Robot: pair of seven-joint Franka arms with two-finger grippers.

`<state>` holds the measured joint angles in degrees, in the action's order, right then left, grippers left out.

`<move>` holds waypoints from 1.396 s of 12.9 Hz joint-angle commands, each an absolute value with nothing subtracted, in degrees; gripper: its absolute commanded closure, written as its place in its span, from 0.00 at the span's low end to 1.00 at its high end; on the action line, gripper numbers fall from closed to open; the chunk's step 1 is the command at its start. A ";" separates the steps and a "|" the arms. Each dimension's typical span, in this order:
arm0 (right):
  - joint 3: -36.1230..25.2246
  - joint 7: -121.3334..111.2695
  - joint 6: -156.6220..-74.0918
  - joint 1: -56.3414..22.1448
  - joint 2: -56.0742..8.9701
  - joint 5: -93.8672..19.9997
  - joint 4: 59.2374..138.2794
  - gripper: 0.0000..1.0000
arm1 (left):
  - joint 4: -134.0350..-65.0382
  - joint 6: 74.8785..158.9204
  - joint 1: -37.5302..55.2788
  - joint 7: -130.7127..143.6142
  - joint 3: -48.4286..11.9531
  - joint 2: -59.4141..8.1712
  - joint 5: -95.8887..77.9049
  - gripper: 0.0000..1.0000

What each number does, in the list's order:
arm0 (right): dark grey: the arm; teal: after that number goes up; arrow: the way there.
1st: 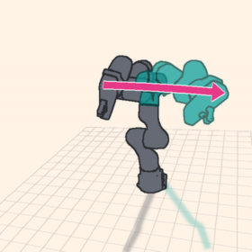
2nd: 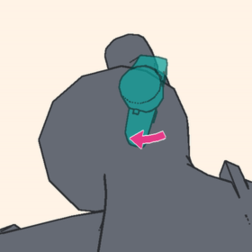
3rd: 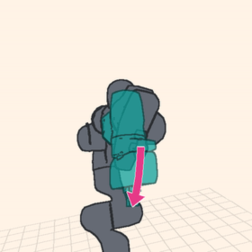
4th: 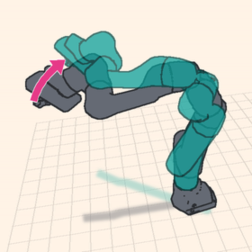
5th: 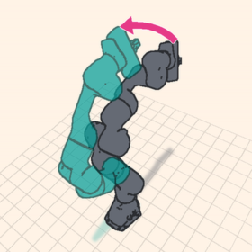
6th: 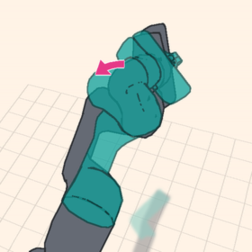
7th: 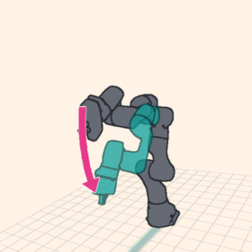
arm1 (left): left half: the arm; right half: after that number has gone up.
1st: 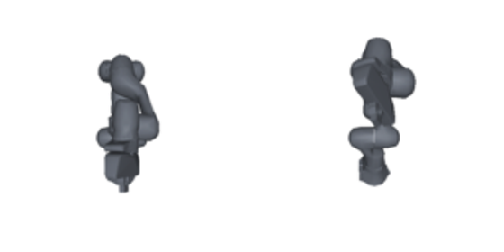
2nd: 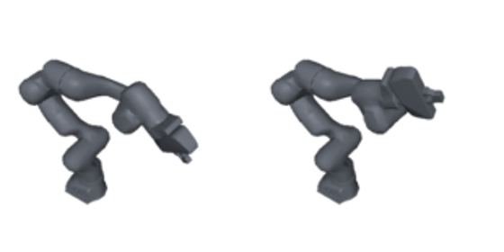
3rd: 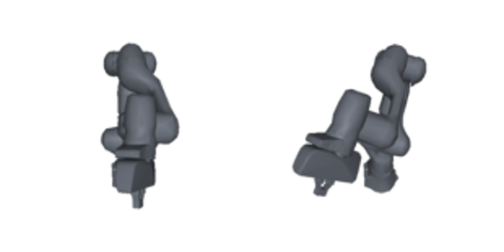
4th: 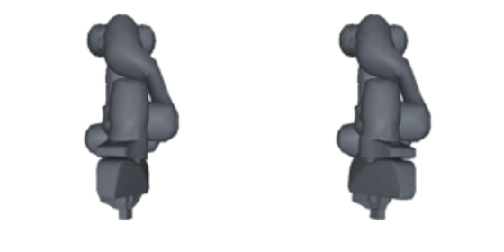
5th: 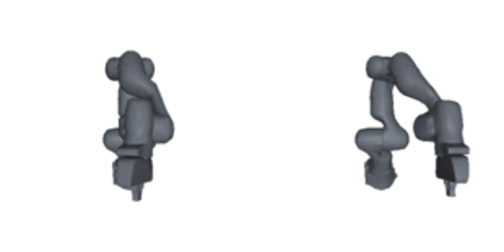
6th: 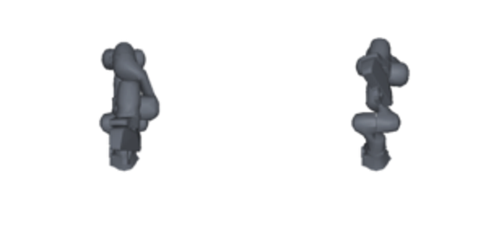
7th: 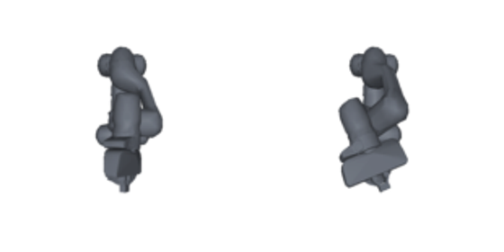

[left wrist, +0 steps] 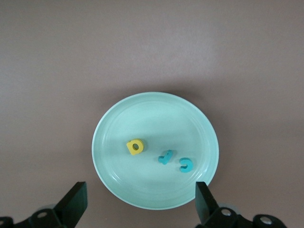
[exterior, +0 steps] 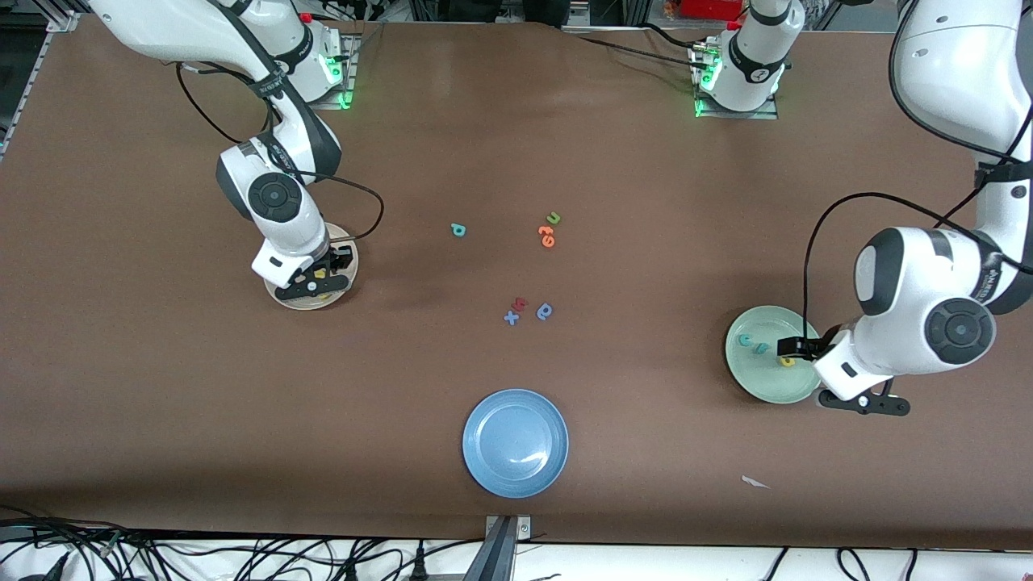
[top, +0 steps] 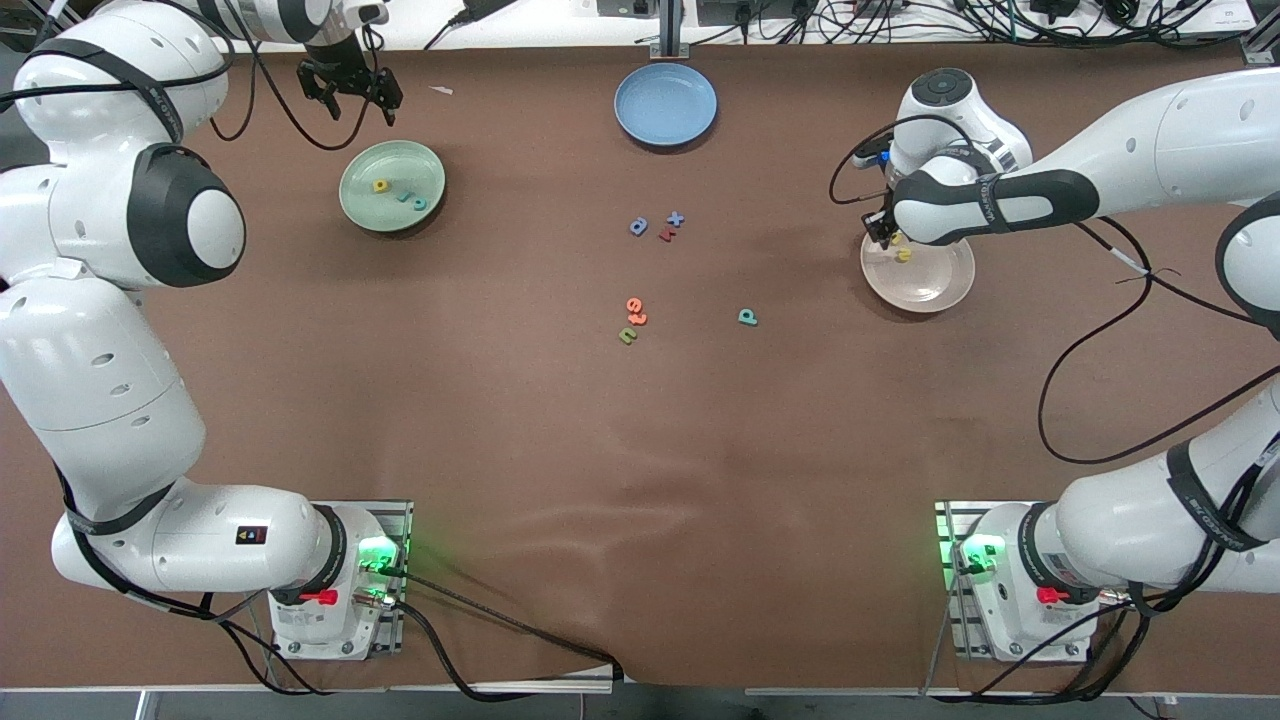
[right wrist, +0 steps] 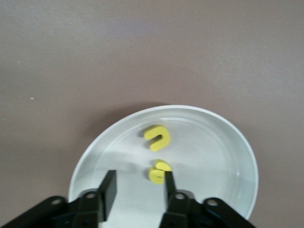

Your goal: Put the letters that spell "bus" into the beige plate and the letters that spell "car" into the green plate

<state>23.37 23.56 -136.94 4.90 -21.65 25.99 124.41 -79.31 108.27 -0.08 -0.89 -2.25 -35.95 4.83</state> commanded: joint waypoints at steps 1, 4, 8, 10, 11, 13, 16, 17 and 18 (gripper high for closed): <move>27.84 31.86 -137.37 4.66 -20.21 23.12 125.77 0.29 | -79.19 101.98 -1.05 -0.18 -2.81 -32.44 3.60 0.00; 28.74 46.45 -140.52 -3.84 -21.62 22.85 125.51 0.17 | -80.50 101.77 -3.86 -0.18 -3.16 -27.62 3.61 0.00; 28.74 54.74 -143.87 -10.27 -22.59 22.94 125.51 0.05 | -87.70 102.22 -1.51 0.79 -2.46 -15.84 3.87 0.00; 28.74 56.50 -144.31 -11.86 -23.46 23.03 125.51 0.05 | -89.46 102.22 0.08 0.70 -0.54 -12.15 3.52 0.00; 28.74 58.43 -145.88 -13.08 -24.42 23.55 125.51 0.05 | -90.60 102.13 0.78 0.70 0.26 -10.21 3.43 0.00; 28.74 60.47 -148.53 -15.02 -26.19 24.43 125.51 0.05 | -92.45 102.13 1.41 0.62 0.61 -7.48 3.25 0.00; 28.65 60.56 -148.71 -15.03 -26.89 25.14 125.42 0.05 | -93.69 102.04 1.41 0.79 1.57 -5.89 -0.79 0.00; 28.57 60.56 -148.71 -15.03 -27.24 25.22 125.42 0.06 | -93.60 101.95 1.41 0.79 1.58 -5.98 -0.79 0.00; 28.56 60.56 -149.23 -15.03 -27.68 25.66 125.42 0.06 | -93.60 101.69 1.23 0.88 1.58 -6.06 -0.79 0.00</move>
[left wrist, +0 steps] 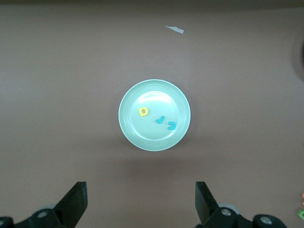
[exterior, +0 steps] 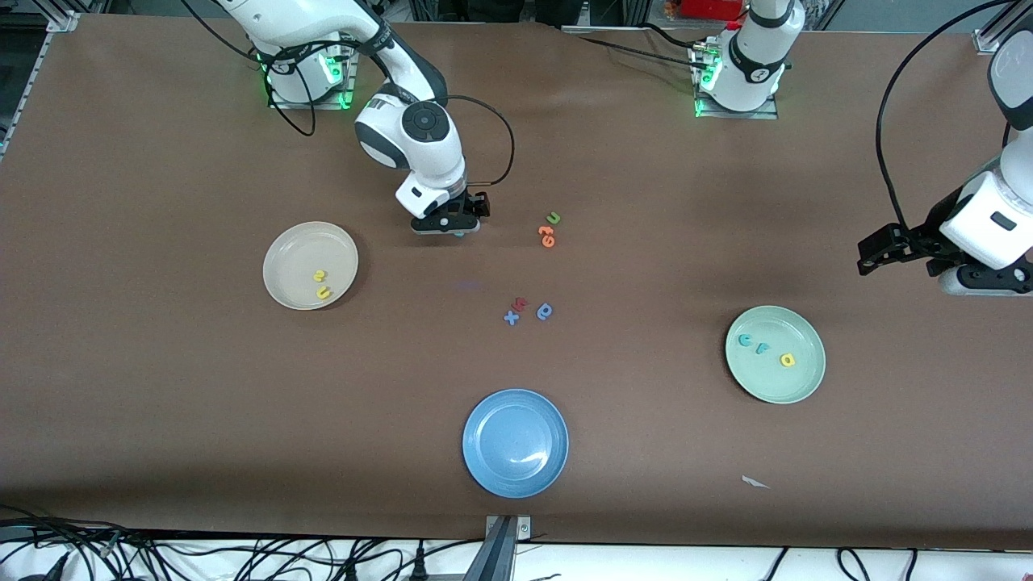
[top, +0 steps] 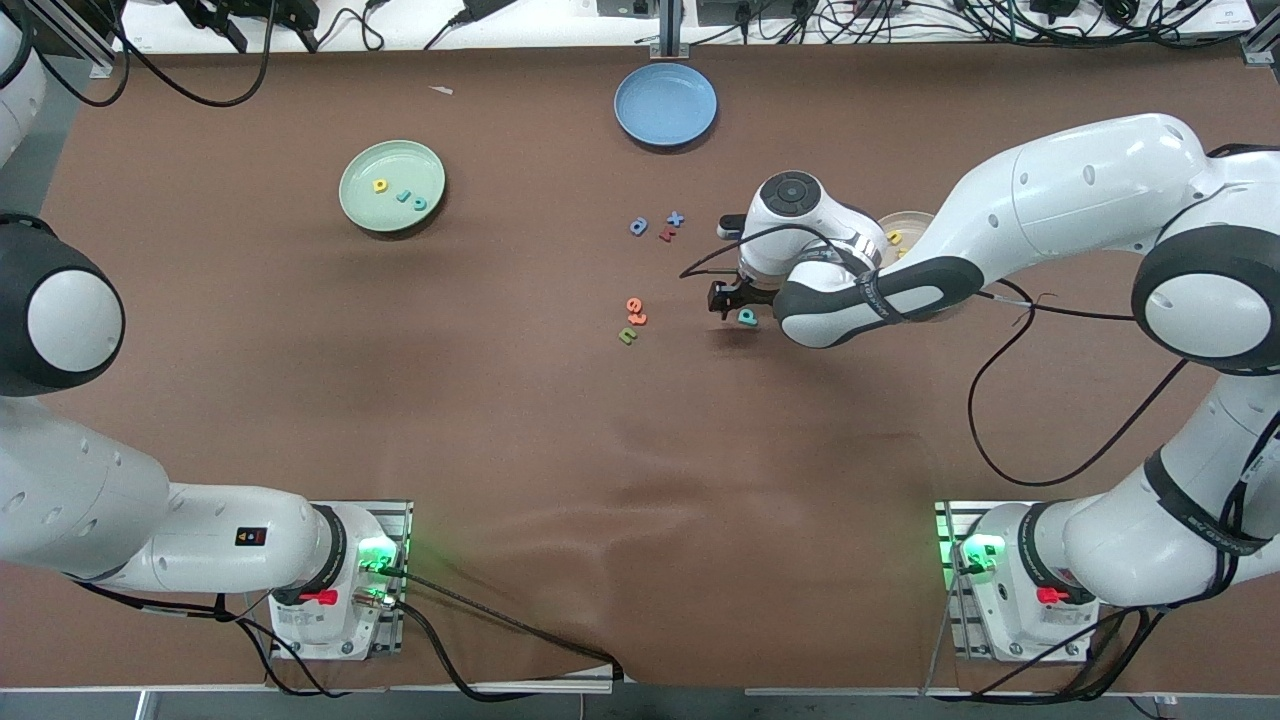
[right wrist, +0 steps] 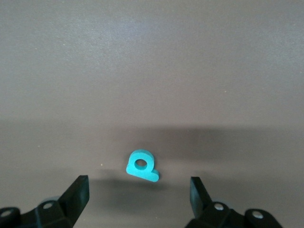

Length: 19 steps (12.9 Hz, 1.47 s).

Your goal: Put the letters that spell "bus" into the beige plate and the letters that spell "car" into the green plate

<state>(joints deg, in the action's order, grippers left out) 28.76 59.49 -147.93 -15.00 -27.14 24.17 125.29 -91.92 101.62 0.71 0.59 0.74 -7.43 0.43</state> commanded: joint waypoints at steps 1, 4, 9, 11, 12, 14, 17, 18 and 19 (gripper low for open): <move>28.48 60.64 -149.59 -15.03 -28.21 26.36 125.42 0.06 | -93.60 101.08 1.06 0.79 1.50 -6.06 -0.79 0.00; 28.30 61.78 -150.56 -15.12 -29.44 27.76 124.98 0.09 | -93.52 99.76 0.62 0.88 1.41 -5.10 -0.79 0.00; 27.86 65.21 -151.35 -15.38 -31.20 32.70 124.89 0.23 | -93.43 98.79 0.26 0.88 1.32 -4.66 -0.70 0.00; 27.86 65.21 -151.35 -15.38 -31.20 32.70 124.89 0.36 | -93.08 98.79 0.18 0.79 1.32 -4.66 -0.70 0.00; 27.86 65.21 -151.35 -15.38 -31.20 32.70 124.89 0.40 | -93.16 98.79 0.26 0.88 1.32 -4.66 -0.70 0.00; 27.86 65.21 -151.35 -15.38 -31.20 32.78 124.89 0.46 | -93.16 98.88 0.18 0.79 1.32 -4.75 -0.70 0.00; 27.77 65.21 -151.35 -15.38 -31.20 32.78 124.89 0.59 | -93.08 98.88 0.18 0.79 1.32 -4.83 -0.70 0.00; 27.77 65.21 -151.35 -15.38 -31.20 32.78 124.89 0.67 | -93.16 98.88 0.18 0.79 1.32 -4.83 -0.70 0.00; 27.77 65.21 -151.35 -15.38 -31.20 32.78 124.89 0.75 | -93.16 98.88 0.18 0.79 1.32 -4.75 -0.70 0.00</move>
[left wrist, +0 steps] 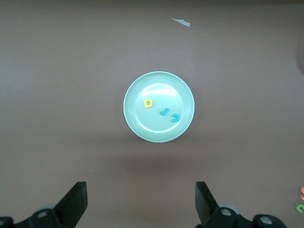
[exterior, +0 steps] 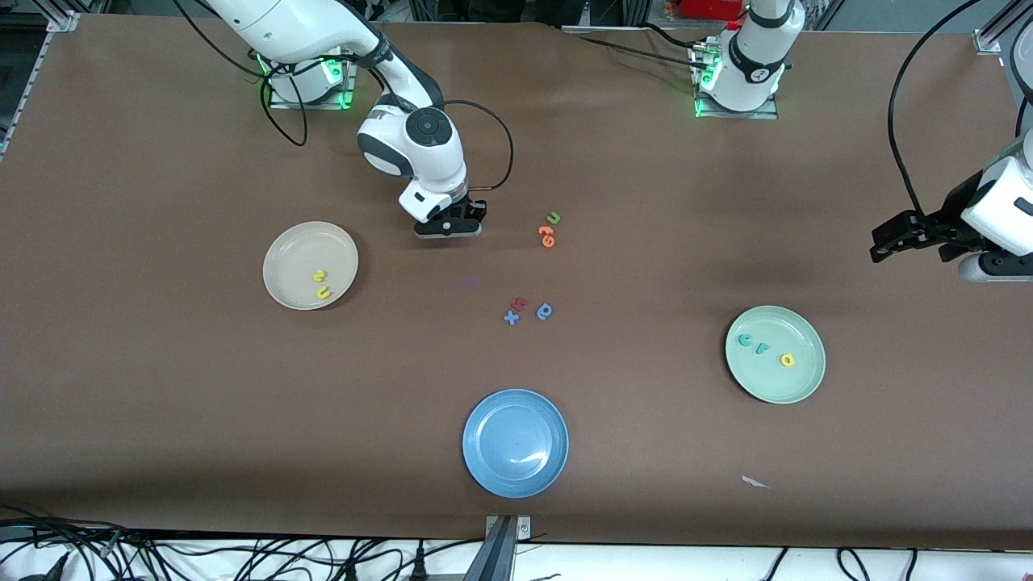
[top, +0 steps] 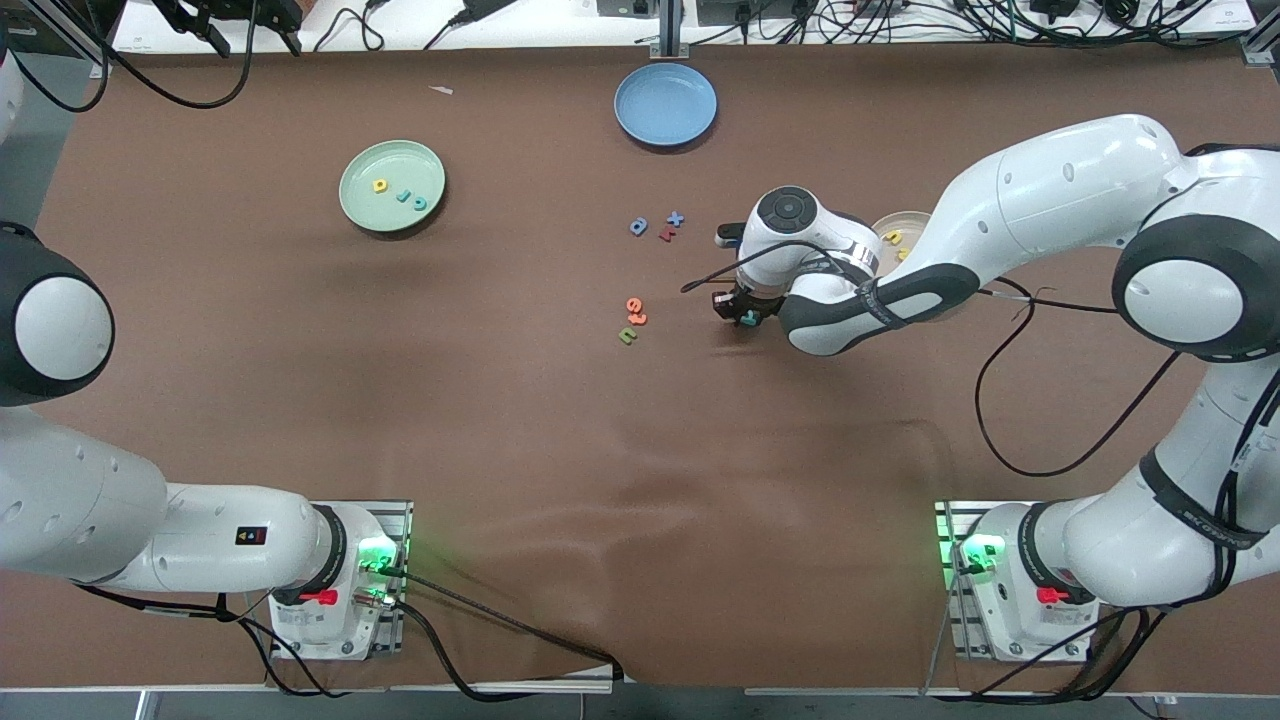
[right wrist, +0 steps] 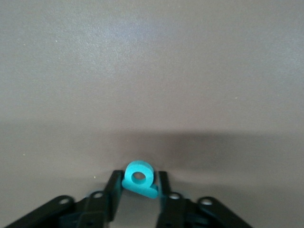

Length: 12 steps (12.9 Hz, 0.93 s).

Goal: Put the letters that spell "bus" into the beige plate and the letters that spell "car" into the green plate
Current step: 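Grasp the cyan a letter with the right gripper and lift it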

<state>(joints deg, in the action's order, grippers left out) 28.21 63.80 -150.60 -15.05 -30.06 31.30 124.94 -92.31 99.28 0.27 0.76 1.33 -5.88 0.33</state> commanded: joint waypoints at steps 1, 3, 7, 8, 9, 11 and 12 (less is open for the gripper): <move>27.77 65.21 -151.35 -15.38 -31.20 32.78 124.89 0.81 | -93.16 98.88 0.18 0.79 1.32 -4.75 -0.79 0.00; 27.51 65.21 -151.26 -15.38 -31.03 32.87 124.89 0.87 | -93.16 98.88 0.18 0.79 1.32 -4.83 -0.79 0.00; 26.37 61.37 -147.68 -14.25 -25.42 32.87 125.15 0.87 | -93.16 98.88 0.18 0.79 1.32 -4.83 -0.79 0.00; 26.45 58.04 -144.61 -12.50 -23.49 32.44 125.24 0.87 | -93.16 98.88 0.26 0.79 1.32 -4.83 -0.79 0.00; 26.46 54.44 -142.75 -10.65 -21.64 32.00 125.51 0.87 | -93.16 98.88 0.18 0.79 1.32 -4.83 -0.79 0.00; 26.63 46.62 -139.59 -6.52 -18.91 30.94 125.77 0.87 | -93.16 98.88 0.18 0.79 1.32 -4.83 -0.79 0.00; 26.63 43.45 -138.79 -4.33 -17.77 30.94 125.68 0.87 | -93.16 98.79 0.18 0.79 1.32 -4.83 -0.79 0.00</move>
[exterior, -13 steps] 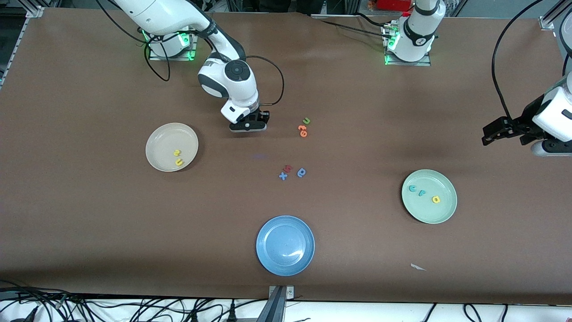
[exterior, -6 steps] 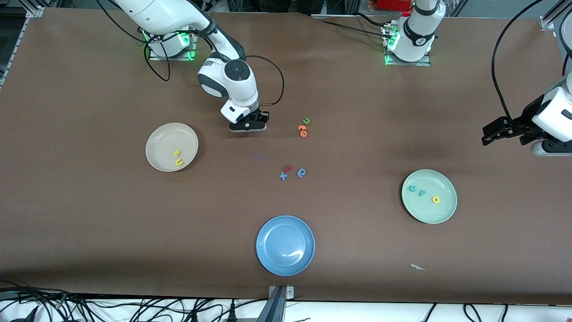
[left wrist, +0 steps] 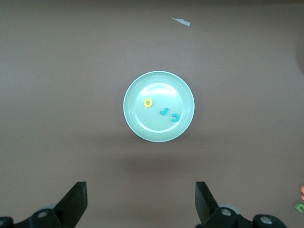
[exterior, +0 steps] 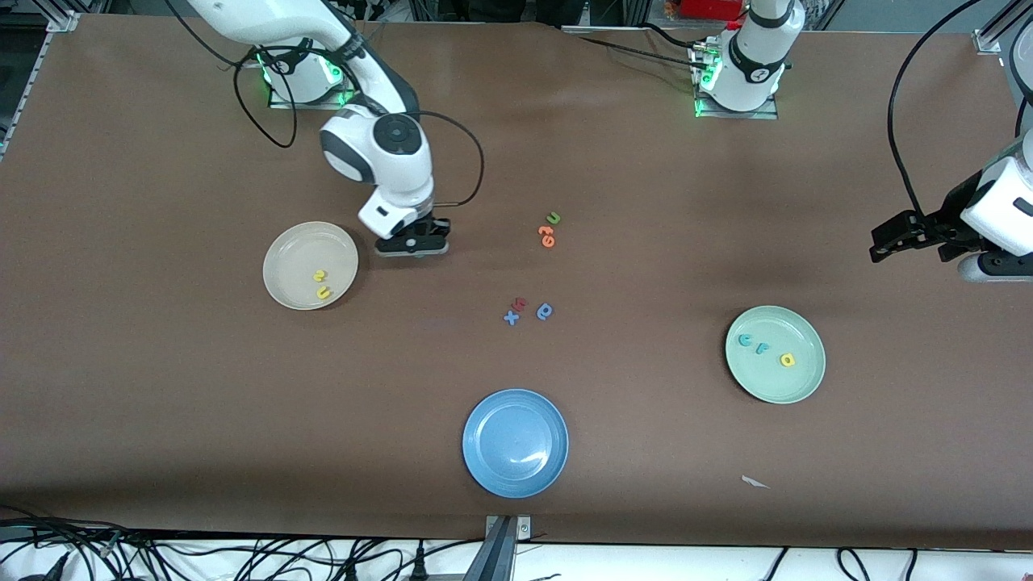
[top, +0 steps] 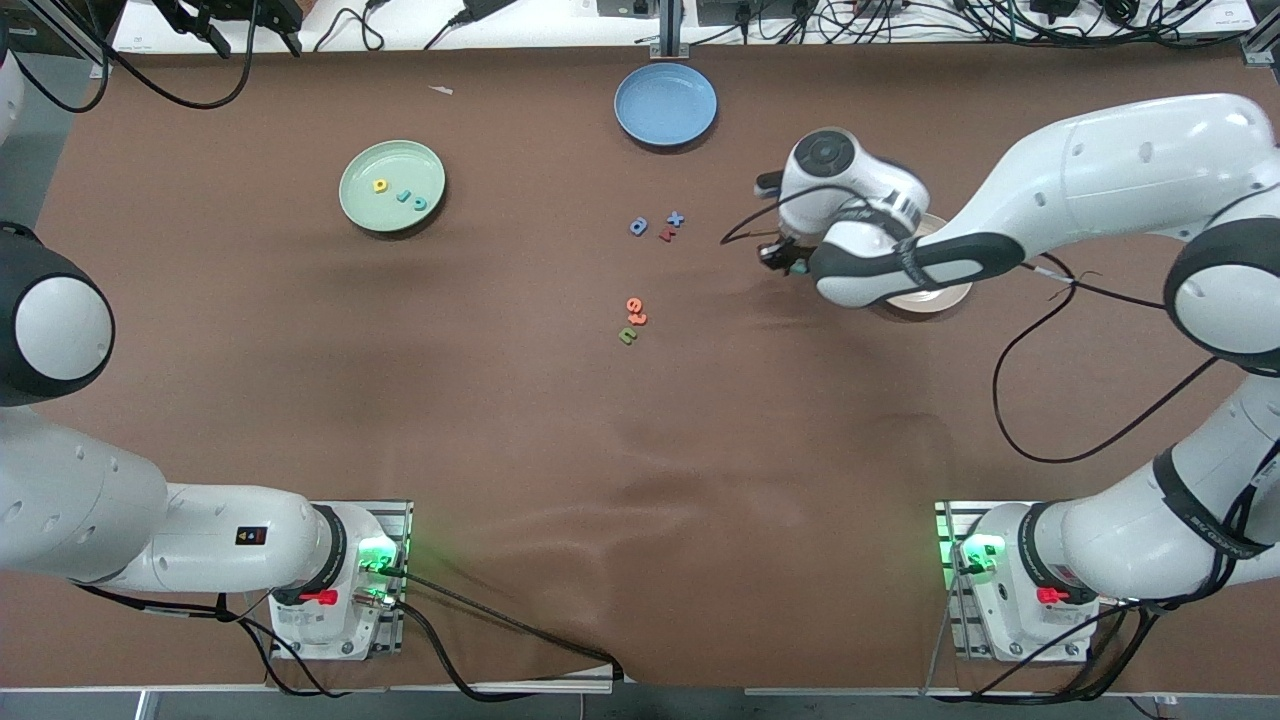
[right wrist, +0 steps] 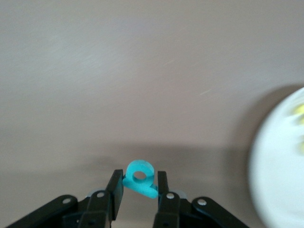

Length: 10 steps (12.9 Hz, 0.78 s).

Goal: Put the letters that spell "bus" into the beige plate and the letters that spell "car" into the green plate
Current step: 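Grasp the cyan a letter with the right gripper and lift it, then carry the cyan a onto the white plate and open the right gripper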

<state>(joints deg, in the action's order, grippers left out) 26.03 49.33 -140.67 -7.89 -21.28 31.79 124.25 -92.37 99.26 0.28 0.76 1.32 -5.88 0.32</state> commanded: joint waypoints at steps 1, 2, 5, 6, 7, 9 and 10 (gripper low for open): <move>26.63 39.15 -138.52 -1.70 -17.23 30.85 125.60 0.86 | -93.25 98.88 0.26 0.79 1.32 -4.83 -0.79 0.00; 26.63 34.94 -138.52 0.77 -16.88 30.85 125.51 0.86 | -93.25 98.88 0.18 0.79 1.32 -4.83 -0.79 0.00; 26.37 25.69 -138.43 7.01 -16.96 30.76 125.68 0.81 | -93.16 98.88 0.26 0.79 1.32 -4.83 -0.79 0.00; 26.37 25.14 -138.43 8.25 -17.31 30.76 126.12 0.79 | -93.16 98.88 0.18 0.79 1.32 -4.83 -0.79 0.00; 26.37 25.48 -138.51 8.52 -17.66 30.76 126.91 0.69 | -93.25 98.88 0.18 0.79 1.32 -4.83 -0.79 0.00; 26.37 25.66 -138.43 8.53 -18.10 30.41 127.18 0.45 | -93.25 98.88 0.26 0.79 1.32 -4.83 -0.79 0.00; 26.37 25.75 -138.43 8.53 -18.11 29.11 127.61 0.32 | -93.25 98.88 0.26 0.79 1.32 -4.92 -0.79 0.00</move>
<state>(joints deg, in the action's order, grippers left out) 25.79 26.30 -138.59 8.42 -18.57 31.30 126.52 -92.41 99.23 0.28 0.76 1.31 -5.88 0.32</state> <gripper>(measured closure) 0.489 0.000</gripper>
